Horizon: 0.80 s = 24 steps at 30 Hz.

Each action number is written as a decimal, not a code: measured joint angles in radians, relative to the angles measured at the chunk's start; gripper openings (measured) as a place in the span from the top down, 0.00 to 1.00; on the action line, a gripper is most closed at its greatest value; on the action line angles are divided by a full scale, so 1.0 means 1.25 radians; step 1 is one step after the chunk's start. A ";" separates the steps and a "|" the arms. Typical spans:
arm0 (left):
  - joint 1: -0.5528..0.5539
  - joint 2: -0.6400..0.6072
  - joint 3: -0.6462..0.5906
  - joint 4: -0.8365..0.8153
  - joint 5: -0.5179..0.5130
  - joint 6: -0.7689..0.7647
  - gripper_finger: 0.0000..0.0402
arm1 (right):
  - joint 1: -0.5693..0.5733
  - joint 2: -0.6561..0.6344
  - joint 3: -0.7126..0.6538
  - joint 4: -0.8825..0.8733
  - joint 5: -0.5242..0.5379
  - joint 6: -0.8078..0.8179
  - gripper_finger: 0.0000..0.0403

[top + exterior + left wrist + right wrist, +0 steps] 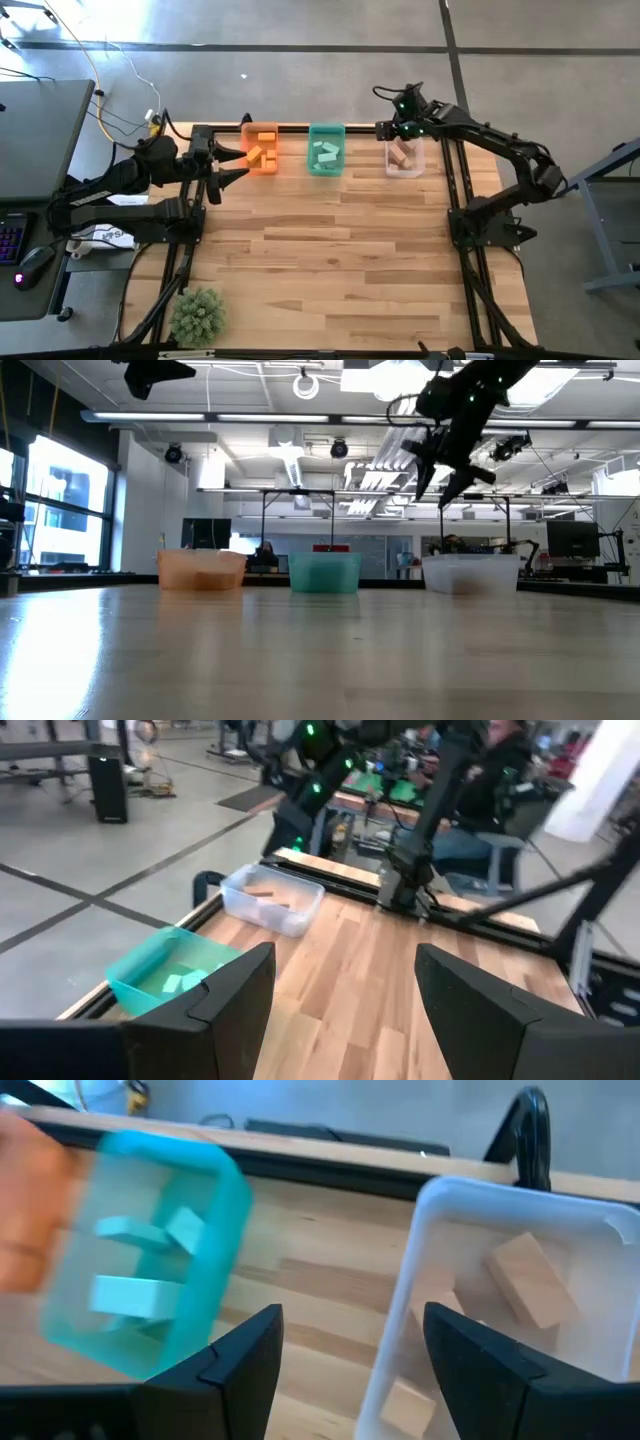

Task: Sort & place blocks by color
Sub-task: Return to Home Position

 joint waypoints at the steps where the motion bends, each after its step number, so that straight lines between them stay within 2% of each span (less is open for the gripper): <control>1: -0.008 0.000 0.000 -0.004 0.000 0.004 0.43 | 0.012 -0.009 0.004 -0.003 0.005 0.006 0.44; 7: -0.056 -0.038 -0.036 -0.034 -0.030 -0.008 0.43 | 0.088 -0.062 0.009 -0.005 0.022 0.057 0.44; 15: -0.087 -0.199 -0.278 0.171 -0.033 -0.094 0.43 | 0.220 -0.121 0.009 0.012 0.018 0.081 0.44; 24: -0.088 -0.286 -0.481 0.301 -0.078 -0.123 0.43 | 0.348 -0.138 0.009 0.121 0.014 0.046 0.44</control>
